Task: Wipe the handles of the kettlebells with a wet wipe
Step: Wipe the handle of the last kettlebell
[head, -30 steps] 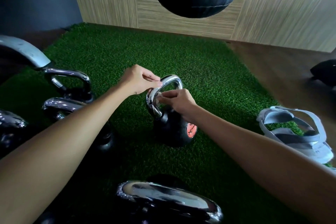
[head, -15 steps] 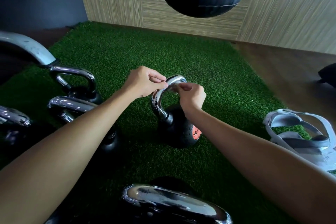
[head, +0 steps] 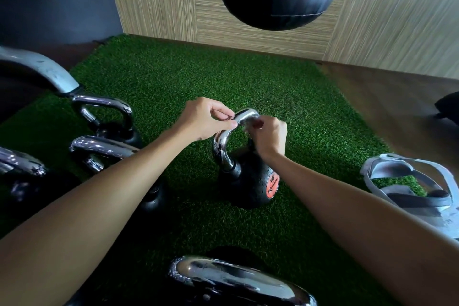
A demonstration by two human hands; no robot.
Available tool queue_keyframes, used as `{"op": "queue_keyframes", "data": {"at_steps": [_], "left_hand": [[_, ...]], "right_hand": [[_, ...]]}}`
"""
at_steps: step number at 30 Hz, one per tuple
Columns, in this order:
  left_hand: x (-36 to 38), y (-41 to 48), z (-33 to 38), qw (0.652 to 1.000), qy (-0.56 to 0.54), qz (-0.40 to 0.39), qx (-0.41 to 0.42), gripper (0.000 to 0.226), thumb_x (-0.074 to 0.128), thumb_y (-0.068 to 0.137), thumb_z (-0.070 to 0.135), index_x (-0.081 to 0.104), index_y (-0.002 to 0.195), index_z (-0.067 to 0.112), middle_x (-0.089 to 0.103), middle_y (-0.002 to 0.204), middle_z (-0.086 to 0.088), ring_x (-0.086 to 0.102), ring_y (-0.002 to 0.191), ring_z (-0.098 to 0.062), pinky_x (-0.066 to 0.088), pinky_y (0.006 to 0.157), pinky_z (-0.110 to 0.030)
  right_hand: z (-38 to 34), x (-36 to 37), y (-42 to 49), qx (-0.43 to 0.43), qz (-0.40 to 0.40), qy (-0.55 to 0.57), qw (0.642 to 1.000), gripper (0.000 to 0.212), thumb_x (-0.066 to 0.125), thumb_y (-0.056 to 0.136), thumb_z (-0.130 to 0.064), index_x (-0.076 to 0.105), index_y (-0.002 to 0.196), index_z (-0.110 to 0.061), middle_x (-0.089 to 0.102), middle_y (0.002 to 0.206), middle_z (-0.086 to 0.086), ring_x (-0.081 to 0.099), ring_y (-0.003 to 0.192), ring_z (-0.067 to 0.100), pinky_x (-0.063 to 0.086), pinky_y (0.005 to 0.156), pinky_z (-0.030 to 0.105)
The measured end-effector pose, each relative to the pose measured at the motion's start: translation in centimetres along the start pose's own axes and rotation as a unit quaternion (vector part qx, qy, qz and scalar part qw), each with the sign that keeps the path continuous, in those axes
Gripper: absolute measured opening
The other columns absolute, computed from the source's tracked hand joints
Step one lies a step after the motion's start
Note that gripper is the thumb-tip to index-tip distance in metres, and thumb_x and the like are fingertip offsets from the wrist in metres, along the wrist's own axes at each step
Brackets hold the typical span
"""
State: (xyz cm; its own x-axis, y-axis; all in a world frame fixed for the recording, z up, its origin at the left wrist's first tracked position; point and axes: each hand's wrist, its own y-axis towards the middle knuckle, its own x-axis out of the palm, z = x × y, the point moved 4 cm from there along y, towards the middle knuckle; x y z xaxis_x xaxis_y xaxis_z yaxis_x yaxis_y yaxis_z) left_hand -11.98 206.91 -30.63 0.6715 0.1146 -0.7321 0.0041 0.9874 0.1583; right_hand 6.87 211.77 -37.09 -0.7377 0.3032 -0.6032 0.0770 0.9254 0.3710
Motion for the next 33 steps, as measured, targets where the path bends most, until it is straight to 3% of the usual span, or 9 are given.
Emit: {"op": "queue_keyframes", "data": {"at_steps": [5, 9, 13, 15, 20, 24, 28, 31, 33], "left_hand": [[0.4, -0.4, 1.5, 0.999, -0.002, 0.002, 0.032, 0.03, 0.081, 0.085, 0.04, 0.077, 0.112, 0.029, 0.075, 0.103, 0.011, 0.051, 0.038, 0.014, 0.033, 0.039, -0.004], [0.5, -1.0, 2.1, 0.999, 0.014, 0.013, 0.044, 0.03, 0.081, 0.085, 0.038, 0.077, 0.112, 0.026, 0.075, 0.104, 0.008, 0.048, 0.035, 0.015, 0.031, 0.036, -0.004], [1.2, -1.9, 2.9, 0.995, 0.033, 0.032, 0.092, 0.025, 0.082, 0.085, 0.036, 0.079, 0.106, 0.023, 0.077, 0.101, 0.006, 0.05, 0.036, 0.011, 0.033, 0.037, -0.006], [1.8, -2.6, 3.9, 0.99, 0.053, 0.048, 0.122, 0.022, 0.082, 0.084, 0.034, 0.08, 0.102, 0.021, 0.078, 0.098, 0.007, 0.052, 0.045, 0.013, 0.037, 0.044, -0.004], [4.1, -4.4, 7.5, 0.981, 0.078, 0.037, 0.176, 0.021, 0.083, 0.083, 0.028, 0.081, 0.102, 0.018, 0.078, 0.094, 0.007, 0.057, 0.066, 0.011, 0.042, 0.055, 0.001], [4.7, -5.3, 8.7, 0.975, 0.119, 0.055, 0.178, 0.019, 0.082, 0.083, 0.025, 0.08, 0.1, 0.015, 0.078, 0.09, 0.002, 0.068, 0.072, -0.009, 0.053, 0.061, -0.016], [4.1, -5.6, 8.3, 0.983, 0.117, 0.043, 0.137, 0.03, 0.084, 0.081, 0.025, 0.077, 0.108, 0.017, 0.078, 0.098, 0.005, 0.067, 0.076, -0.002, 0.044, 0.06, -0.001], [4.8, -6.6, 8.7, 0.975, 0.193, 0.045, 0.096, 0.044, 0.081, 0.078, 0.028, 0.07, 0.12, 0.026, 0.075, 0.1, 0.009, 0.069, 0.079, -0.006, 0.059, 0.067, -0.023], [5.0, -7.4, 8.9, 0.956, 0.268, 0.084, 0.078, 0.052, 0.081, 0.076, 0.036, 0.066, 0.126, 0.032, 0.073, 0.101, 0.014, 0.069, 0.087, -0.008, 0.053, 0.081, -0.029]], "right_hand": [[1.3, 1.2, -0.7, 0.052, 0.006, 0.028, 0.998, 0.026, 0.064, 0.092, -0.032, 0.063, 0.075, -0.013, 0.07, 0.077, 0.005, 0.062, 0.06, 0.019, 0.057, 0.056, 0.037], [2.7, -0.5, -2.0, 0.071, -0.03, 0.069, 0.995, 0.022, 0.081, 0.084, -0.037, 0.072, 0.079, -0.018, 0.067, 0.073, -0.011, 0.062, 0.062, 0.004, 0.05, 0.057, 0.013], [6.0, -2.8, -1.5, 0.105, -0.056, 0.127, 0.985, 0.041, 0.084, 0.055, -0.066, 0.074, 0.078, -0.034, 0.076, 0.082, -0.008, 0.074, 0.076, 0.013, 0.063, 0.07, 0.04], [6.9, -4.4, -1.3, 0.096, -0.045, 0.139, 0.985, 0.057, 0.08, 0.042, -0.081, 0.071, 0.079, -0.039, 0.075, 0.089, -0.006, 0.074, 0.086, 0.016, 0.062, 0.075, 0.039], [3.4, -9.8, -1.5, 0.048, -0.027, 0.072, 0.996, 0.019, 0.08, 0.084, -0.034, 0.066, 0.095, -0.025, 0.068, 0.105, -0.014, 0.067, 0.09, 0.01, 0.054, 0.069, 0.027], [2.1, -11.2, -0.4, -0.058, -0.124, 0.003, 0.991, 0.011, 0.072, 0.093, -0.022, 0.065, 0.102, -0.022, 0.069, 0.105, -0.012, 0.063, 0.082, -0.002, 0.049, 0.063, 0.012], [0.6, -11.1, 0.7, -0.083, -0.175, -0.017, 0.981, 0.007, 0.064, 0.098, -0.018, 0.063, 0.102, -0.024, 0.07, 0.094, -0.011, 0.063, 0.075, 0.004, 0.05, 0.064, 0.028], [-0.7, -10.7, 2.3, -0.079, -0.215, -0.011, 0.973, 0.009, 0.063, 0.098, -0.016, 0.063, 0.103, -0.024, 0.069, 0.104, -0.006, 0.065, 0.086, 0.01, 0.057, 0.074, 0.033], [-1.4, -10.1, 2.8, -0.081, -0.282, -0.006, 0.956, 0.008, 0.059, 0.1, -0.016, 0.064, 0.105, -0.021, 0.067, 0.113, -0.002, 0.064, 0.098, 0.017, 0.056, 0.083, 0.037]]}}
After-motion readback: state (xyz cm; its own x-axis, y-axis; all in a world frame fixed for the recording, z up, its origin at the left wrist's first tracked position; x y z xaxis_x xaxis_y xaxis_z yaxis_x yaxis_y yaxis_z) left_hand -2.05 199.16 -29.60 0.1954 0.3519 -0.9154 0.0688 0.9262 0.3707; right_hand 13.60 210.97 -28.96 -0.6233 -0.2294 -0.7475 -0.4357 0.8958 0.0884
